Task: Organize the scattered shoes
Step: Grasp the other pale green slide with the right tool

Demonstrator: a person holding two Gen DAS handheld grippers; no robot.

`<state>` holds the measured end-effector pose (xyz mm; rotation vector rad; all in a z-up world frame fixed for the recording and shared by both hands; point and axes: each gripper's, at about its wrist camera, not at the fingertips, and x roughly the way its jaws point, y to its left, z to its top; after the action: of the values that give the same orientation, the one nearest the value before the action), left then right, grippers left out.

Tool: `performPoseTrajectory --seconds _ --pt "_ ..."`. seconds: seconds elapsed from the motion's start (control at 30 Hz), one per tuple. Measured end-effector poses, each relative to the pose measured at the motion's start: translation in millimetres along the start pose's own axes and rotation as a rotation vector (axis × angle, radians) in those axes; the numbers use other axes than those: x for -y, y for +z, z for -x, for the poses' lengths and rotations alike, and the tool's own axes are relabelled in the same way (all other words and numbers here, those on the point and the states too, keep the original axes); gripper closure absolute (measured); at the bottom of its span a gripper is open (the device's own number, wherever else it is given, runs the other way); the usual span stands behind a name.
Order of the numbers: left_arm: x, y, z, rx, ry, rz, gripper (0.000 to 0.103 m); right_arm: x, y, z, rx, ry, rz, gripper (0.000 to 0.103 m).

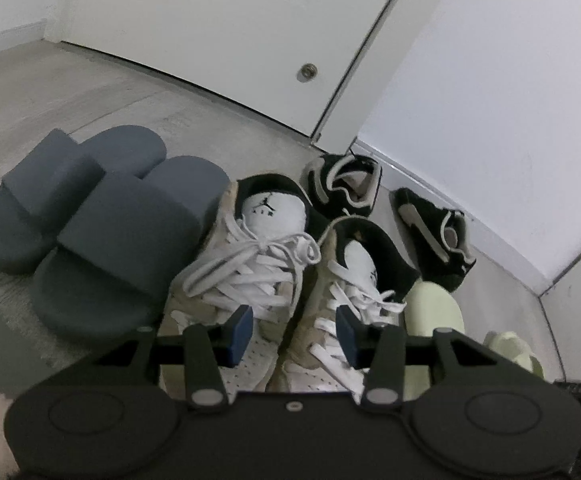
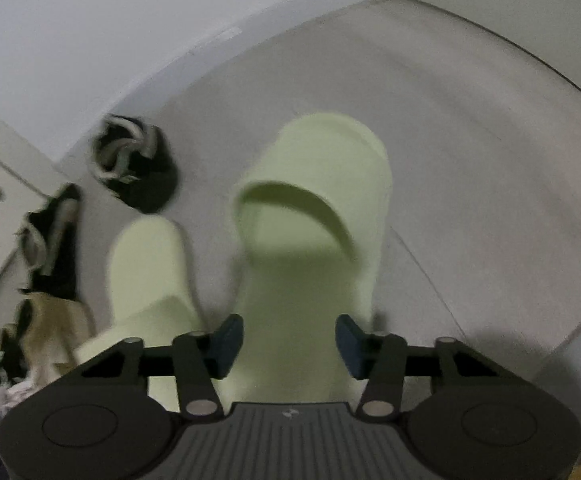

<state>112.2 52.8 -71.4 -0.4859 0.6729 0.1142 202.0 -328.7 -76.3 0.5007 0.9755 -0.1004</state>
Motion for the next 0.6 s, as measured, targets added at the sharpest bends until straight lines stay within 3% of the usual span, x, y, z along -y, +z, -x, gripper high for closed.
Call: performPoseTrajectory --seconds 0.1,0.2,0.3,0.4,0.5,0.6 --pt "1.5 -0.7 -1.1 -0.003 0.005 -0.008 0.056 -10.4 -5.1 -7.5 -0.055 0.058 0.039 0.061" --pt "-1.6 -0.5 -0.5 -0.002 0.007 0.006 0.056 -22.3 -14.0 -22.3 -0.165 0.116 0.068 0.067" --pt "-2.9 -0.4 -0.8 -0.002 0.009 0.011 0.056 -29.5 -18.7 -25.3 -0.184 0.053 0.107 0.077" --pt "-2.5 -1.0 -1.2 -0.005 0.008 0.008 0.056 -19.4 -16.9 -20.5 -0.169 -0.019 0.060 0.090" --pt "-2.6 -1.3 -1.1 -0.005 0.008 0.009 0.056 -8.2 -10.3 -16.2 -0.128 -0.097 0.020 0.091" --pt "-2.3 -1.4 -1.0 -0.005 0.008 0.009 0.056 -6.2 -4.8 -14.1 -0.054 -0.243 0.027 0.085"
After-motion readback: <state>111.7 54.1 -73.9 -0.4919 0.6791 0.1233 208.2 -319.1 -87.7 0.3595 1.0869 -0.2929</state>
